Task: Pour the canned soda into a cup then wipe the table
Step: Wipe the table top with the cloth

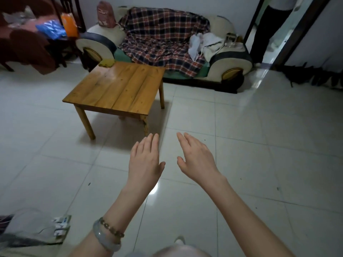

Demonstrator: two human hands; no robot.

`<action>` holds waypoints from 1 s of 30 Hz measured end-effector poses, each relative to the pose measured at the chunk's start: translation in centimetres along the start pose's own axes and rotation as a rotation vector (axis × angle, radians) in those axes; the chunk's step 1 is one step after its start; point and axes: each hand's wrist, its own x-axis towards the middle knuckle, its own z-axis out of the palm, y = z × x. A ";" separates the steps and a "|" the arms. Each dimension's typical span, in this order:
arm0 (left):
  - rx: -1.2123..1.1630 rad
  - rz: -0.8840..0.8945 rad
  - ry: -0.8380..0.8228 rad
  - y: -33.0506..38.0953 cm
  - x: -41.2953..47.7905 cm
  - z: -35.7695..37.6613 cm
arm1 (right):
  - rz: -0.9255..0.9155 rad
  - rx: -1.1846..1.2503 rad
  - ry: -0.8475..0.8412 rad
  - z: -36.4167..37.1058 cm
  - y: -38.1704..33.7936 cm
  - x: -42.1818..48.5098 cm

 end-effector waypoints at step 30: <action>-0.017 0.044 -0.086 2.9 46.0 8.2 | 0.075 0.010 0.028 -3.1 22.4 39.8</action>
